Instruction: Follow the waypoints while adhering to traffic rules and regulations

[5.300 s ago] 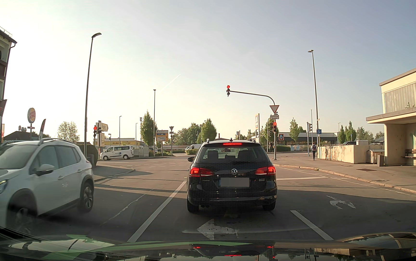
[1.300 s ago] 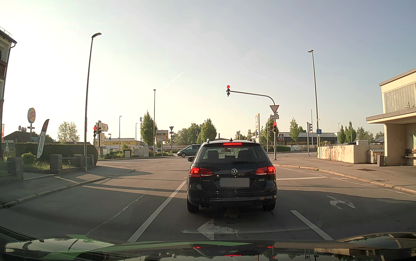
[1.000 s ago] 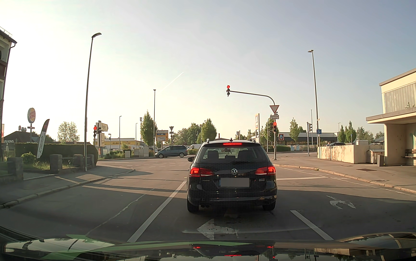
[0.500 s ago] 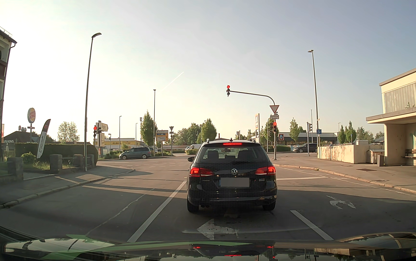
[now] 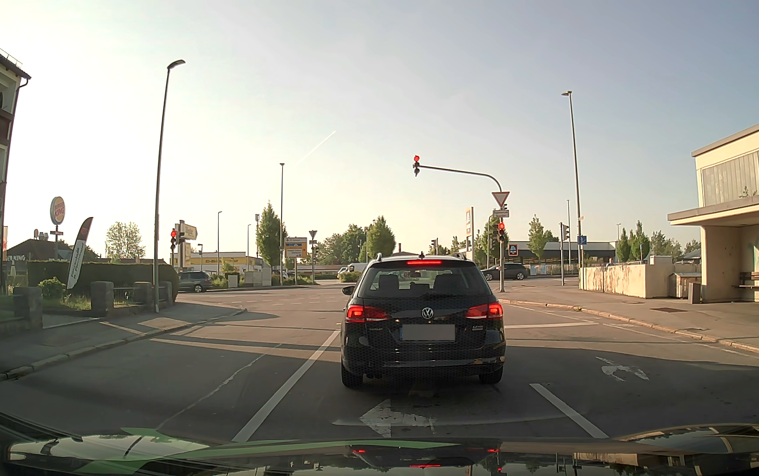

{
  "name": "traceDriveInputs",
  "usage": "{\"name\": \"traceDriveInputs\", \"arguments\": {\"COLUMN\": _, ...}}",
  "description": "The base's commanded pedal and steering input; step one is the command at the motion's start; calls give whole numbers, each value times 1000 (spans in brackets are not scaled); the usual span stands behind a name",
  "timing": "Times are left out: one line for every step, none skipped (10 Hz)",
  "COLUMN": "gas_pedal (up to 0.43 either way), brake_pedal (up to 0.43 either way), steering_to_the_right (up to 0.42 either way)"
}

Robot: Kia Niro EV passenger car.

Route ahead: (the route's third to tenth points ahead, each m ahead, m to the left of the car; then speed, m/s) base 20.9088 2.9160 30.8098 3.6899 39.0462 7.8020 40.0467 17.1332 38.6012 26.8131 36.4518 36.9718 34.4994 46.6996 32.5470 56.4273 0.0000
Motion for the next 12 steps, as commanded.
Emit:
{"name": "traceDriveInputs", "arguments": {"gas_pedal": 0, "brake_pedal": 366, "steering_to_the_right": -5}}
{"name": "traceDriveInputs", "arguments": {"gas_pedal": 0, "brake_pedal": 360, "steering_to_the_right": -5}}
{"name": "traceDriveInputs", "arguments": {"gas_pedal": 0, "brake_pedal": 366, "steering_to_the_right": -5}}
{"name": "traceDriveInputs", "arguments": {"gas_pedal": 0, "brake_pedal": 366, "steering_to_the_right": -5}}
{"name": "traceDriveInputs", "arguments": {"gas_pedal": 0, "brake_pedal": 366, "steering_to_the_right": -5}}
{"name": "traceDriveInputs", "arguments": {"gas_pedal": 0, "brake_pedal": 360, "steering_to_the_right": -6}}
{"name": "traceDriveInputs", "arguments": {"gas_pedal": 0, "brake_pedal": 366, "steering_to_the_right": -5}}
{"name": "traceDriveInputs", "arguments": {"gas_pedal": 0, "brake_pedal": 366, "steering_to_the_right": -6}}
{"name": "traceDriveInputs", "arguments": {"gas_pedal": 0, "brake_pedal": 366, "steering_to_the_right": -5}}
{"name": "traceDriveInputs", "arguments": {"gas_pedal": 0, "brake_pedal": 366, "steering_to_the_right": -6}}
{"name": "traceDriveInputs", "arguments": {"gas_pedal": 0, "brake_pedal": 366, "steering_to_the_right": -5}}
{"name": "traceDriveInputs", "arguments": {"gas_pedal": 0, "brake_pedal": 366, "steering_to_the_right": -5}}
